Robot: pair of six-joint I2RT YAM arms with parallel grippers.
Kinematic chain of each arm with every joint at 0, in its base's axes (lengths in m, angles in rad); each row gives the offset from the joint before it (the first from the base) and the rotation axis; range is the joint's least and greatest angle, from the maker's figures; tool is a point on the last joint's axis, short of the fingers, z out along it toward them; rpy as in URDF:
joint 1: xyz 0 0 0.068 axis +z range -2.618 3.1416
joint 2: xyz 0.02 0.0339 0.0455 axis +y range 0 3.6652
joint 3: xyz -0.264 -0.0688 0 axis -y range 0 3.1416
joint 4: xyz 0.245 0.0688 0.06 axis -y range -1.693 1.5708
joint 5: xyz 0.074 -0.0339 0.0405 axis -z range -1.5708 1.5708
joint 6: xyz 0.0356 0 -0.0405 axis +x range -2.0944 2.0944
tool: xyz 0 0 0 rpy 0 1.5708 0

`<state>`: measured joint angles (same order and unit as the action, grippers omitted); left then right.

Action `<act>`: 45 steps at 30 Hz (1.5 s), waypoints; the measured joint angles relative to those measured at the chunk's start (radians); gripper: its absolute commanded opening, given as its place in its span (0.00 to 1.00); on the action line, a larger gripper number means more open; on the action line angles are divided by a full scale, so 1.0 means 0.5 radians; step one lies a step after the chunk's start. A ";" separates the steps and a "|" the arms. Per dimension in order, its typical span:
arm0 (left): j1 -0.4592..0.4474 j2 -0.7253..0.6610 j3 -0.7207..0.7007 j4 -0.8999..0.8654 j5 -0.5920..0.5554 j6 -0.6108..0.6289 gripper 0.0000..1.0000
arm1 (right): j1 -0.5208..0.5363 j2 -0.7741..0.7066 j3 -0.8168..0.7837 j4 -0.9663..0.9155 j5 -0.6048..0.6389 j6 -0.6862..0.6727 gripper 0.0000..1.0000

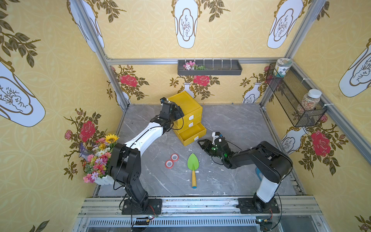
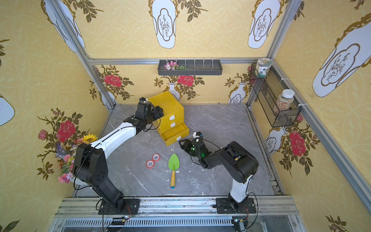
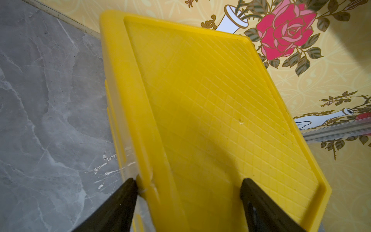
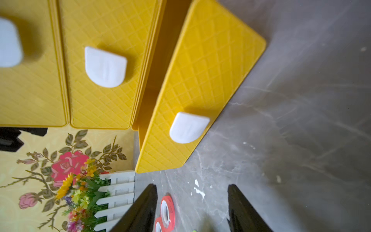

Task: Place the transparent tape into the drawer according to color
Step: Open the drawer in the storage box.

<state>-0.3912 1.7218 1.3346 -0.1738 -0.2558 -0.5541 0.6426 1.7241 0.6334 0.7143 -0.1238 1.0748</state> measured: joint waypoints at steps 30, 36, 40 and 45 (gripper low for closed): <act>0.001 -0.002 -0.001 -0.003 0.026 0.000 0.84 | -0.185 0.507 1.557 -1.890 0.557 -1.047 0.73; 0.001 0.002 0.003 -0.005 0.027 0.000 0.84 | -0.192 0.584 1.649 -2.066 0.510 -1.113 0.70; 0.001 0.012 0.008 0.005 0.027 0.001 0.84 | -0.210 0.632 1.714 -2.125 0.481 -1.158 0.66; 0.001 0.017 0.010 0.010 0.027 0.001 0.84 | -0.227 0.604 1.681 -2.140 0.410 -1.197 0.63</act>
<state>-0.3908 1.7302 1.3396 -0.1688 -0.2424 -0.5537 0.5293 2.0262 1.4738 -0.3557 0.0811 0.4763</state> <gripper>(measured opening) 0.840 0.643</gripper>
